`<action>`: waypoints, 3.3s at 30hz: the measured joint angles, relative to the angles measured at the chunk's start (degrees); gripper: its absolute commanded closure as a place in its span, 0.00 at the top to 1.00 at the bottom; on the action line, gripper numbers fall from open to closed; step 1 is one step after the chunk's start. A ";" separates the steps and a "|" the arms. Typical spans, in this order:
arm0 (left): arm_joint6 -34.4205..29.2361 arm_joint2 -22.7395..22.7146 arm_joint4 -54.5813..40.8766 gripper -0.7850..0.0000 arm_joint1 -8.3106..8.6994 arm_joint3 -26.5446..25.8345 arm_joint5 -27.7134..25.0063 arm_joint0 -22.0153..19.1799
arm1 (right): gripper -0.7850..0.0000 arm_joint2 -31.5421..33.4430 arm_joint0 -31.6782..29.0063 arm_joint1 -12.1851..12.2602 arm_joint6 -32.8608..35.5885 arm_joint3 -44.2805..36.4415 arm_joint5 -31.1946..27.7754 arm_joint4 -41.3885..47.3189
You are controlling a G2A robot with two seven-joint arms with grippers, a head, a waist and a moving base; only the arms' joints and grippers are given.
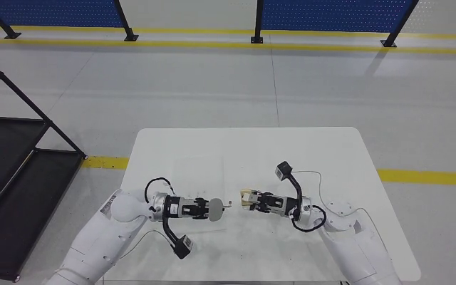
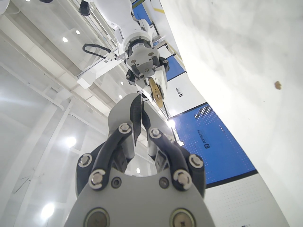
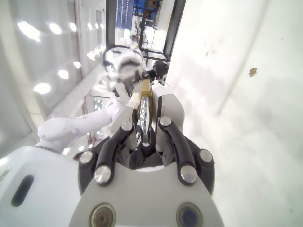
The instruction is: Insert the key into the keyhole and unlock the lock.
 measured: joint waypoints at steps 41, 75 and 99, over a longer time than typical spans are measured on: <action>-6.10 4.07 -3.70 0.00 -0.24 2.23 1.46 -2.19 | 0.00 -2.29 0.47 0.03 -1.76 0.42 -5.40 7.24; -9.83 3.88 -0.32 0.00 0.08 -0.11 0.00 -1.96 | 0.00 -2.46 0.58 0.07 -2.63 0.72 -5.28 6.94; -9.59 4.74 -0.42 0.00 0.16 0.66 -1.02 -2.86 | 0.00 -2.46 0.58 0.07 -2.63 0.72 -5.28 6.94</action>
